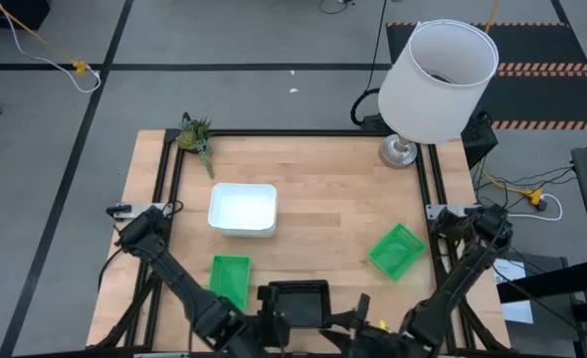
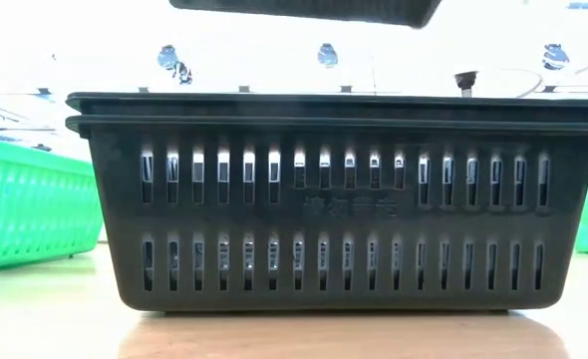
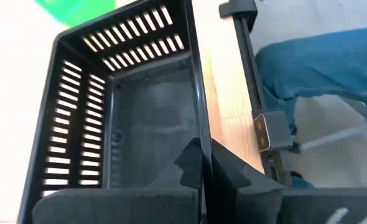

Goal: Stack baskets by color
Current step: Stack the right black bin into the stacked left black bins, then stack the right green bin into the stacked left green bins

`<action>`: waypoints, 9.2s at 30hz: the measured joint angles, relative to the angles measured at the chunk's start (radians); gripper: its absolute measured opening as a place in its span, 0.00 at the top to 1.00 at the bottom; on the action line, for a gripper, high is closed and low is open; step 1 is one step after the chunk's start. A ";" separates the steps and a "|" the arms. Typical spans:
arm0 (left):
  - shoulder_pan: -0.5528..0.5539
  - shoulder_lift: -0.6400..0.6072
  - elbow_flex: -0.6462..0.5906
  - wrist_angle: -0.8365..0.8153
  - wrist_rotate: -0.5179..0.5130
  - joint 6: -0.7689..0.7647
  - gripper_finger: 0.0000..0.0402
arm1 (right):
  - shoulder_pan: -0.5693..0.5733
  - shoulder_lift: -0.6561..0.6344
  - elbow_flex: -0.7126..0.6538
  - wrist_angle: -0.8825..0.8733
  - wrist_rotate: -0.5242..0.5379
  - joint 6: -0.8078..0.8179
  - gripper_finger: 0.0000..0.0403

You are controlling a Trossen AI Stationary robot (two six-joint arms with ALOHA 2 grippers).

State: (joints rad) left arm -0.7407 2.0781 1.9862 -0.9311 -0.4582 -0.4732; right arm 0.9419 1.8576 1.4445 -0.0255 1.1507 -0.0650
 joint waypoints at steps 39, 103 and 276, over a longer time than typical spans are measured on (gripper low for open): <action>-0.019 0.000 -0.349 0.392 -0.160 0.050 0.98 | 0.121 -0.524 -0.651 0.531 0.024 0.076 0.61; 0.005 -0.001 -0.406 0.523 -0.118 0.001 0.62 | 0.074 -0.525 -0.649 0.252 -0.121 0.306 0.62; 0.504 0.195 -0.212 0.771 0.566 0.818 0.98 | -0.138 -0.593 -0.569 -0.434 -0.778 0.263 0.73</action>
State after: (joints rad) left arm -0.2371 2.2734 1.7741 -0.1604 0.1079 0.3452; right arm 0.8043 1.2647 0.8757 -0.4598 0.3730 0.1978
